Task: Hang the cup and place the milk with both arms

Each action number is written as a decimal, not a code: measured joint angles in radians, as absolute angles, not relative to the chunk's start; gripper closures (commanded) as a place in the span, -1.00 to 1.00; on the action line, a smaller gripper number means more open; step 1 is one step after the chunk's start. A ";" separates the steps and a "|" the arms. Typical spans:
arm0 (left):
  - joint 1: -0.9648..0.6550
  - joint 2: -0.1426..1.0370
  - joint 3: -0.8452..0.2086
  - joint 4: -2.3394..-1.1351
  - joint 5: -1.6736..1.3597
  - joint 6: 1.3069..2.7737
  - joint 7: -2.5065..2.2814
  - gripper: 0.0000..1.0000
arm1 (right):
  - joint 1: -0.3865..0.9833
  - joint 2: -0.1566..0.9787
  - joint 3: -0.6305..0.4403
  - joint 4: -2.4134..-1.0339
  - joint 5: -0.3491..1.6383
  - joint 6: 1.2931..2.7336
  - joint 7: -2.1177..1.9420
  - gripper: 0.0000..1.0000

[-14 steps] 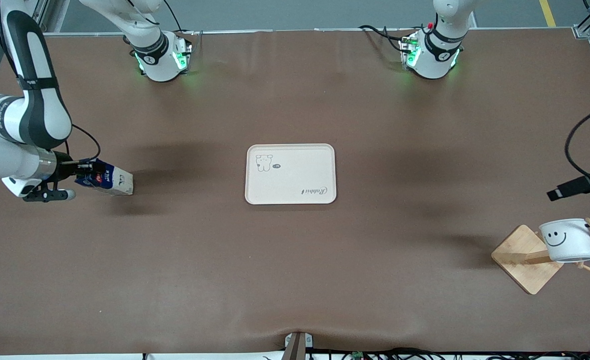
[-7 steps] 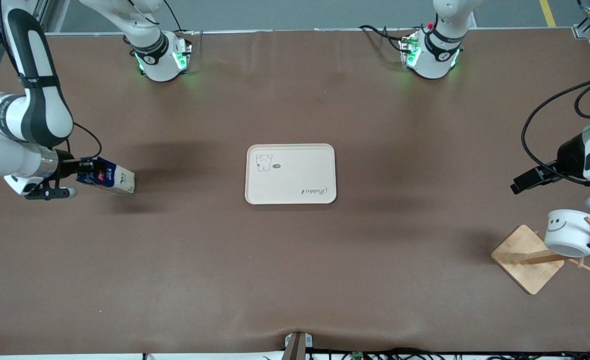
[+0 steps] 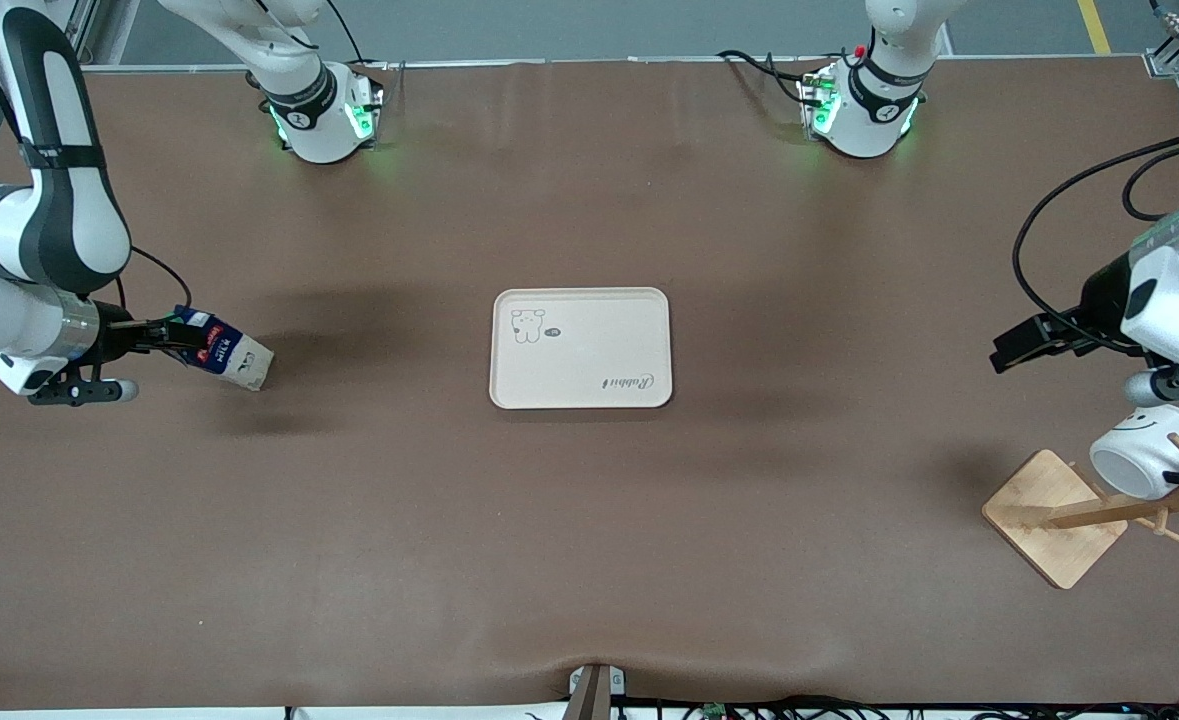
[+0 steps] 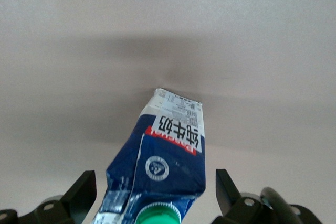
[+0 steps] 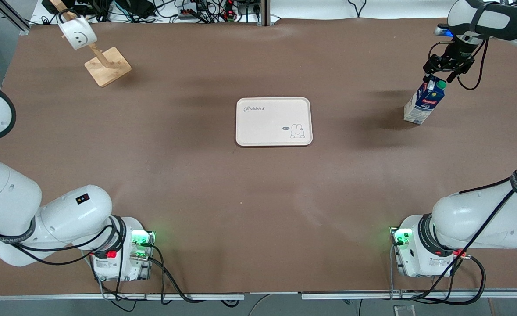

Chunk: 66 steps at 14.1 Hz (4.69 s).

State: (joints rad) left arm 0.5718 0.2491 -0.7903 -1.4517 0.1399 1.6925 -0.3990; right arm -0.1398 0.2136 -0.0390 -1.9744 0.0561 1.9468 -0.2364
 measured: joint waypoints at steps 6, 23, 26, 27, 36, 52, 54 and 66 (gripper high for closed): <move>0.574 0.235 -0.854 -1.442 0.150 1.663 -0.399 -1.00 | -0.126 0.218 -0.030 -1.883 0.053 1.843 -0.237 -1.00; -0.018 -0.030 -0.130 -1.580 0.051 1.558 -0.206 -1.00 | -0.090 0.058 -0.021 -1.436 0.039 1.419 -0.157 -1.00; -0.031 -0.059 -0.130 -1.591 0.051 1.528 -0.278 -1.00 | -0.081 -0.047 -0.021 -1.601 0.038 1.489 -0.149 -1.00; -0.032 -0.064 -0.130 -1.593 0.051 1.525 -0.284 -1.00 | -0.081 -0.056 -0.022 -1.618 0.038 1.504 -0.149 -1.00; -0.026 -0.067 -0.119 -1.598 0.051 1.524 -0.284 -1.00 | -0.049 -0.052 -0.023 -1.590 0.009 1.518 -0.147 -1.00; -0.027 -0.069 -0.118 -1.592 0.044 1.524 -0.157 -1.00 | -0.033 -0.044 -0.022 -1.589 0.008 1.522 -0.033 -1.00; -0.026 -0.069 -0.117 -1.588 0.024 1.524 -0.157 -1.00 | -0.033 -0.044 -0.022 -1.589 0.008 1.524 -0.033 -1.00; -0.026 -0.069 -0.114 -1.581 0.016 1.524 -0.157 -1.00 | -0.032 -0.042 -0.021 -1.580 0.008 1.531 -0.033 -1.00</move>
